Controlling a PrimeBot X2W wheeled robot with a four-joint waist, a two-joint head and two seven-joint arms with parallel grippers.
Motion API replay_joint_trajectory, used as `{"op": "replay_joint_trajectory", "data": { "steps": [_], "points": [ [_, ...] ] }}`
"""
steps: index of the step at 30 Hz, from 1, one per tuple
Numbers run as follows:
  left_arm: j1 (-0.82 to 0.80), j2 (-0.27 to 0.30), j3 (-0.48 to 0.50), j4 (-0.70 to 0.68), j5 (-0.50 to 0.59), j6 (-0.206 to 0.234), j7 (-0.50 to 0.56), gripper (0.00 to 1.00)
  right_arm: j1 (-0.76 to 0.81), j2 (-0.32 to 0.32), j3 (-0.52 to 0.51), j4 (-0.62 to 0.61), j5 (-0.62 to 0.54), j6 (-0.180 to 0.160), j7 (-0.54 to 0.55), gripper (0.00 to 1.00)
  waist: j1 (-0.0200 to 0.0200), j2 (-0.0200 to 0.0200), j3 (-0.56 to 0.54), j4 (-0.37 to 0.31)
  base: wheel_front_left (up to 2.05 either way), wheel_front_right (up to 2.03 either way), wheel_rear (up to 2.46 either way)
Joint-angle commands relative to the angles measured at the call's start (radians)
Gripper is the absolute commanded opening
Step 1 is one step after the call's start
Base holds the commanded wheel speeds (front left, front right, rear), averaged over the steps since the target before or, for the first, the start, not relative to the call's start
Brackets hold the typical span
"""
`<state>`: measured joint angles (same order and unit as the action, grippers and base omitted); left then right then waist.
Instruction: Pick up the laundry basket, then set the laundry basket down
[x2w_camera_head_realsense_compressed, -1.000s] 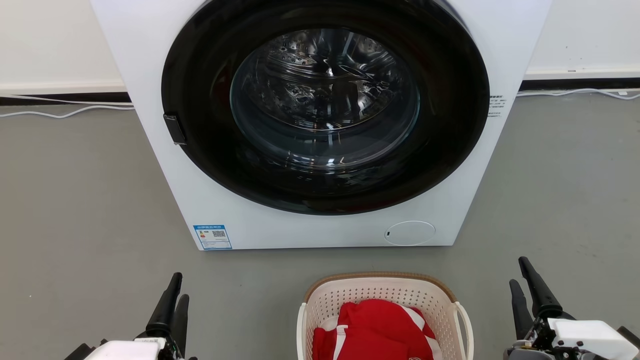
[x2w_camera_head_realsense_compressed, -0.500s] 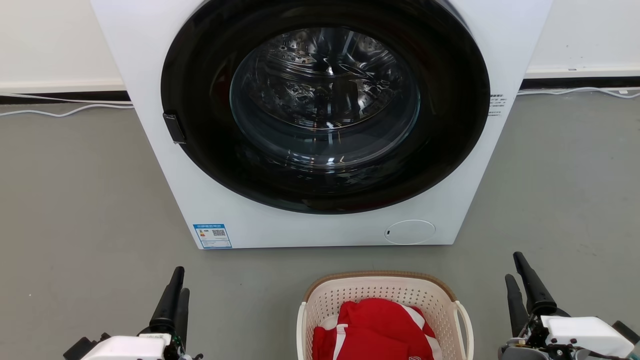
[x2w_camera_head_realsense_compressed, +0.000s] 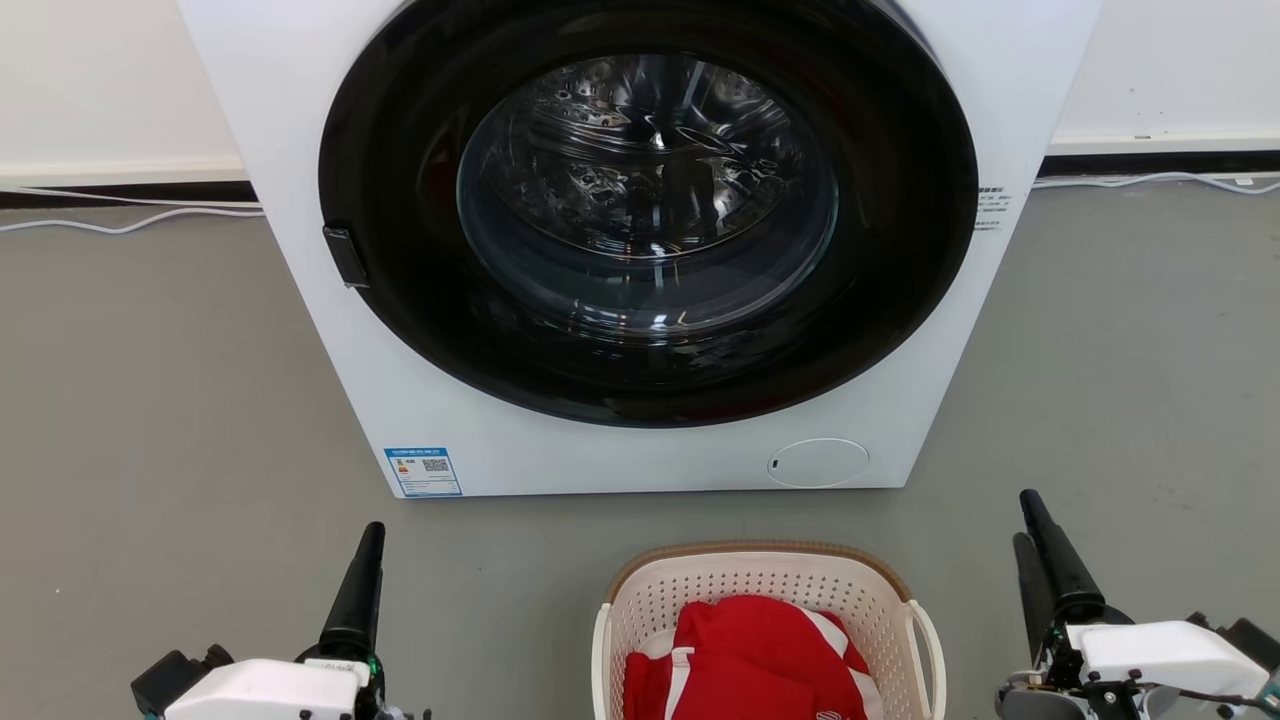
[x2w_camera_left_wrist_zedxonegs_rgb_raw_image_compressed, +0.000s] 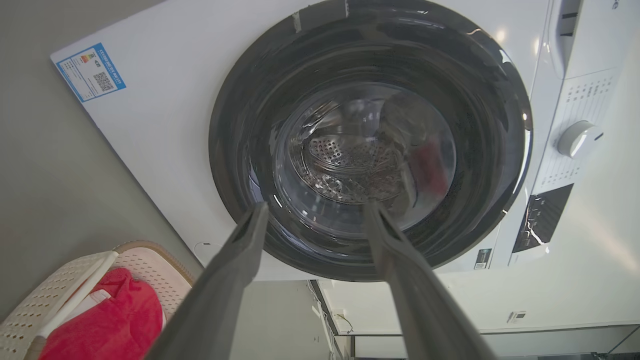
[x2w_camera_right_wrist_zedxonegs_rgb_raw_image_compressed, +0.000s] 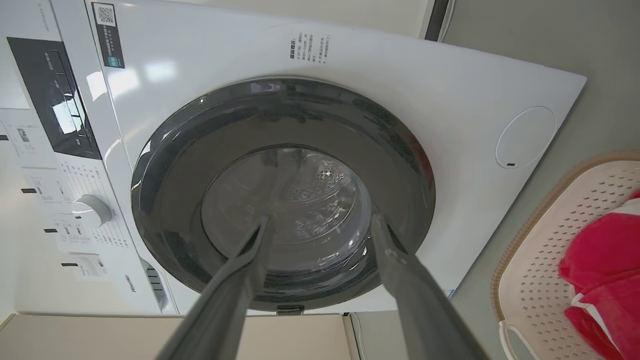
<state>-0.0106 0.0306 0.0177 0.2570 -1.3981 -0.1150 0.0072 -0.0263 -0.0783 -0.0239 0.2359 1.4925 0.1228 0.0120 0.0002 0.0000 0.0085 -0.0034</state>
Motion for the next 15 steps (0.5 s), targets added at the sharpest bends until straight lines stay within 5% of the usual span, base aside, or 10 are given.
{"op": "replay_joint_trajectory", "data": {
  "steps": [1, 15],
  "points": [
    [-0.041, 0.007, 0.003, -0.036, 0.031, -0.006, -0.01, 1.0, -0.041, -0.014, 0.011, -0.038, -0.031, 0.003, -0.015, 1.0, -0.0001, 0.0, 0.0, -0.001, 0.0, 0.0, 0.0],
    [-0.045, 0.009, -0.011, -0.07, 0.198, -0.001, -0.049, 1.0, -0.043, -0.02, 0.026, -0.06, -0.222, 0.003, -0.053, 1.0, -0.0001, 0.0, 0.002, -0.006, 0.0, 0.0, 0.0]
  ]
}}
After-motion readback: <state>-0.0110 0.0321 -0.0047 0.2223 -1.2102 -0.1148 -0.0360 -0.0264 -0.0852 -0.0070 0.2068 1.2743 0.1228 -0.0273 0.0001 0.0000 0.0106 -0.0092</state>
